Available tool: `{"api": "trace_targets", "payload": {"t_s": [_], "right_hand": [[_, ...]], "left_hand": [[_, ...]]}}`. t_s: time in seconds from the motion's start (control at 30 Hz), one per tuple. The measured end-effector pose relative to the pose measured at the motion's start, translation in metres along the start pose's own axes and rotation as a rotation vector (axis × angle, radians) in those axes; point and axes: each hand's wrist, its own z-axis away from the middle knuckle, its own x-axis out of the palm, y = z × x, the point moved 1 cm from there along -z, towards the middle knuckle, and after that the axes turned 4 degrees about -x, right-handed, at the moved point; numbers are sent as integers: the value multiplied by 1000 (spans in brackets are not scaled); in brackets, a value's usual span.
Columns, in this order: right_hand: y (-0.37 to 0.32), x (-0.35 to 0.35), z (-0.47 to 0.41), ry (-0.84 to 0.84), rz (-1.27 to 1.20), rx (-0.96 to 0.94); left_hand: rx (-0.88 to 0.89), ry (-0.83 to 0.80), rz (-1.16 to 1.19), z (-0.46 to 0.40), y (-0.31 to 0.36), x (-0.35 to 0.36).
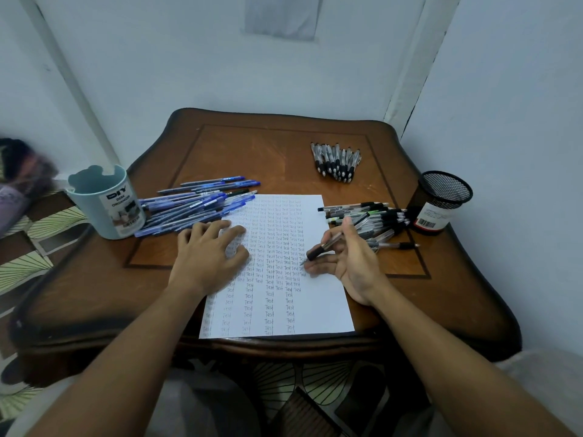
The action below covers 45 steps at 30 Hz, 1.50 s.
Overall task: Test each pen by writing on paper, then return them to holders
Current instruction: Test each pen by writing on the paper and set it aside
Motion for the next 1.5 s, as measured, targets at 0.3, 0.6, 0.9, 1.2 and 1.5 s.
{"api": "trace_targets", "payload": {"t_s": [0.3, 0.6, 0.9, 1.2, 1.5], "right_hand": [[1, -1, -1, -1, 16, -38], [3, 0, 0, 25, 110, -18], [-79, 6, -64, 116, 438, -49], [-101, -49, -167, 391, 747, 82], [-90, -68, -199, 471, 888, 16]], "left_hand": [[0, 2, -15, 0, 1, 0], [4, -9, -7, 4, 1, 1], [8, -4, 11, 2, 2, -1], [13, 10, 41, 3, 3, -2], [10, 8, 33, 2, 1, -1]]}}
